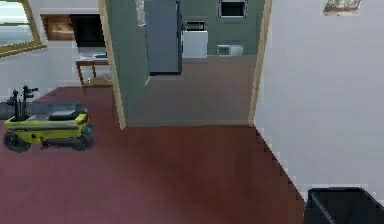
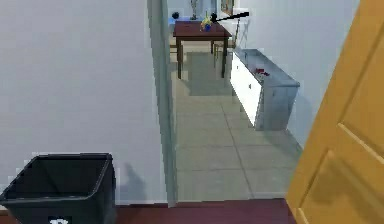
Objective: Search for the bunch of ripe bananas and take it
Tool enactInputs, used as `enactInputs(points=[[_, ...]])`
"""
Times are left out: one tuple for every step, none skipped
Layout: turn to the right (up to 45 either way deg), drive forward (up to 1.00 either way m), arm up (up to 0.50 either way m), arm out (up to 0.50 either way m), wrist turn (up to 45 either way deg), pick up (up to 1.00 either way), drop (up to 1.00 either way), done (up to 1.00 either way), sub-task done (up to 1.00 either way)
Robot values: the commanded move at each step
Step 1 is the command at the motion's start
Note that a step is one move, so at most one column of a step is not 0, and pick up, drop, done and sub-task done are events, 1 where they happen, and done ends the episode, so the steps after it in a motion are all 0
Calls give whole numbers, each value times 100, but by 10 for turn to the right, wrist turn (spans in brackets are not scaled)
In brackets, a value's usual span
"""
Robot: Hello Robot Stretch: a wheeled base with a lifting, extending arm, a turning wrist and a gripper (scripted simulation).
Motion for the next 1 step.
enactInputs(points=[[0,100,0,0,0,0,0,0,0]])
